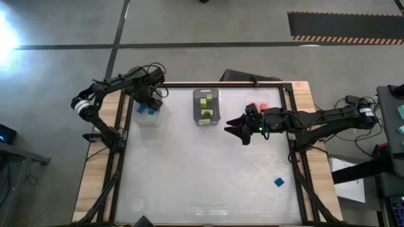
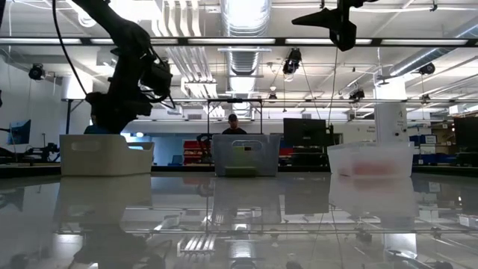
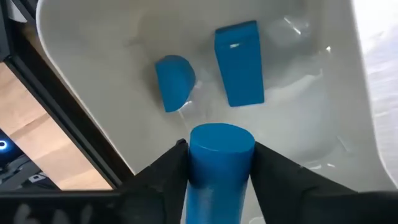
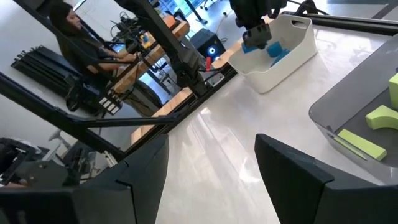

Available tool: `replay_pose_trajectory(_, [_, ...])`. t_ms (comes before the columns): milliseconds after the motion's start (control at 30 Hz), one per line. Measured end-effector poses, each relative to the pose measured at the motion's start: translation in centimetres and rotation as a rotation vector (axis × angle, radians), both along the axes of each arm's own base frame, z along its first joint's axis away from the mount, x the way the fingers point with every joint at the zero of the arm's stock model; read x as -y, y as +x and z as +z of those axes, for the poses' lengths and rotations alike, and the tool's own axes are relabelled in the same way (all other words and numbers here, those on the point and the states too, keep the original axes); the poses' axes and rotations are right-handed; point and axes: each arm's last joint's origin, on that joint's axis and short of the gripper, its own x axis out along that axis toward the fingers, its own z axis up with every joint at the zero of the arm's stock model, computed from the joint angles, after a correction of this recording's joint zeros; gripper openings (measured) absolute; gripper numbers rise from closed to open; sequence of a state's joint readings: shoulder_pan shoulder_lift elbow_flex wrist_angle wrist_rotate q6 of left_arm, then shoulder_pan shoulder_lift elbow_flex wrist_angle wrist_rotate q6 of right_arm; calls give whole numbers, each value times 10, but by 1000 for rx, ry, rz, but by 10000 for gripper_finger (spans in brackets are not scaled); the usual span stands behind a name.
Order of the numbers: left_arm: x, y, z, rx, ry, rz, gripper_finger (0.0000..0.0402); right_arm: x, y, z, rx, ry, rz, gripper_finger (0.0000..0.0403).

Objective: Sort & place blocks by color
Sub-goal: Put the blue block into the white bin

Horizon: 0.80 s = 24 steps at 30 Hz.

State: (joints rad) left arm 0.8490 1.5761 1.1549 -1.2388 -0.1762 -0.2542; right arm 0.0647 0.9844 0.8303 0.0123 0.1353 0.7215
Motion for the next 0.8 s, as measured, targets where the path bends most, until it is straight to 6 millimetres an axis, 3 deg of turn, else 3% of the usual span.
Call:
replay_pose_trajectory(133, [-1, 1, -2, -7, -9, -17, 174, 0, 0, 0, 0, 2, -1, 228])
replay_pose_trajectory(467, [0, 0, -1, -3, -7, -28, 183, 0, 0, -1, -11, 48, -13, 228])
replay_pose_trajectory(633, [6, 3, 9, 64, -9, -46, 184, 0, -3, -10, -87, 233, -68, 228])
replay_pose_trajectory(800, [23, 12, 31, 254, 17, -102, 184, -3, -14, -33, -357, 511, -113, 228])
